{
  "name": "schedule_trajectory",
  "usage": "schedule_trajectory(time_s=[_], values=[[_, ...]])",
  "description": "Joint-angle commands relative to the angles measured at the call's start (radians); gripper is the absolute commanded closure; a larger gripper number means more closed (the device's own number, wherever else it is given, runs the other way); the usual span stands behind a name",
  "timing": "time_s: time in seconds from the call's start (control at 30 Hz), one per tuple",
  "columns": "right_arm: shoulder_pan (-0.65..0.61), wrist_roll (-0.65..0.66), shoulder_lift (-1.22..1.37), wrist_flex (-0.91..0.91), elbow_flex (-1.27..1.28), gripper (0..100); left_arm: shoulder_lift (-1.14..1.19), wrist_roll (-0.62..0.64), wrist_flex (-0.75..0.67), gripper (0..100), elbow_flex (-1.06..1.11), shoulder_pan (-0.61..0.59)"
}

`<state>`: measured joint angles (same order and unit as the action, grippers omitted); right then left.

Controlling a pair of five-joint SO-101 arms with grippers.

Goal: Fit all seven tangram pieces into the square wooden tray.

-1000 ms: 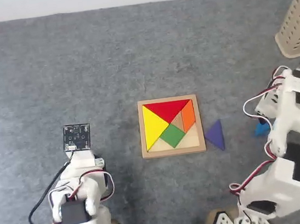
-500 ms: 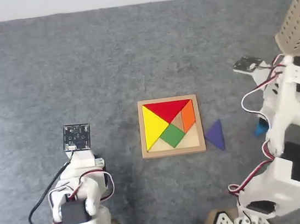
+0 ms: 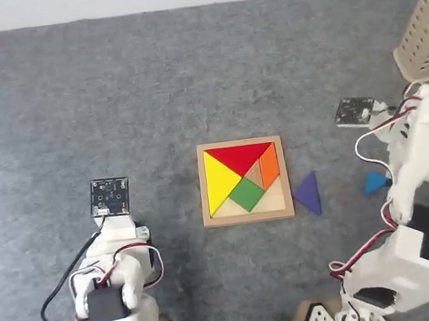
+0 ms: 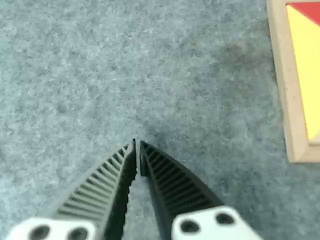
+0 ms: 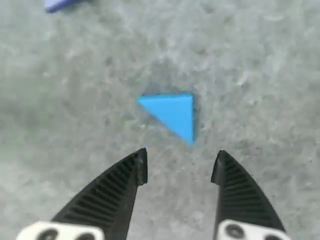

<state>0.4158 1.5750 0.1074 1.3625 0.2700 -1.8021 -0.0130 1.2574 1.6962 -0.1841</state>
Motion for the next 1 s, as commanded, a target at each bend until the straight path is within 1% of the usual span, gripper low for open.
schedule_trajectory(time_s=[0.0, 0.17, 0.2, 0.23, 0.27, 0.33, 0.4, 0.5, 0.57, 0.6, 0.67, 0.77, 0.87, 0.97], values=[[-0.028, 0.021, -0.007, -0.122, 0.074, 77.9, -0.017, 0.008, 0.005, 99, -0.012, 0.005], [-0.077, 0.021, -0.005, -0.193, 0.152, 78.0, -0.017, 0.008, 0.005, 99, -0.012, 0.005], [-0.081, 0.009, -0.007, -0.183, 0.152, 78.1, -0.017, 0.008, 0.005, 99, -0.012, 0.005], [-0.091, -0.041, -0.010, -0.163, 0.150, 78.2, -0.017, 0.008, 0.005, 99, -0.012, 0.005], [-0.113, -0.127, -0.015, -0.142, 0.149, 78.2, -0.017, 0.008, 0.005, 99, -0.012, 0.005], [-0.163, -0.364, -0.018, -0.116, 0.138, 78.3, -0.017, 0.008, 0.005, 99, -0.012, 0.005], [-0.189, -0.635, -0.007, -0.104, 0.087, 80.7, -0.017, 0.008, 0.005, 99, -0.012, 0.005], [-0.188, -1.088, -0.005, -0.101, 0.011, 86.1, -0.017, 0.008, 0.005, 99, -0.012, 0.005], [-0.186, -1.358, -0.007, -0.071, -0.035, 86.1, -0.017, 0.008, 0.005, 99, -0.012, 0.005], [-0.182, -1.462, -0.007, -0.036, -0.063, 84.6, -0.017, 0.008, 0.005, 99, -0.012, 0.005], [-0.157, -1.625, -0.007, 0.058, -0.118, 79.4, -0.017, 0.008, 0.005, 99, -0.012, 0.005], [-0.143, -1.809, -0.004, 0.191, -0.199, 69.0, -0.017, 0.008, 0.005, 99, -0.012, 0.005], [-0.124, -1.923, 0.010, 0.239, -0.204, 61.9, -0.017, 0.008, 0.005, 99, -0.012, 0.005], [-0.110, -2.001, 0.084, 0.171, -0.203, 61.5, -0.017, 0.008, 0.005, 99, -0.012, 0.005]])
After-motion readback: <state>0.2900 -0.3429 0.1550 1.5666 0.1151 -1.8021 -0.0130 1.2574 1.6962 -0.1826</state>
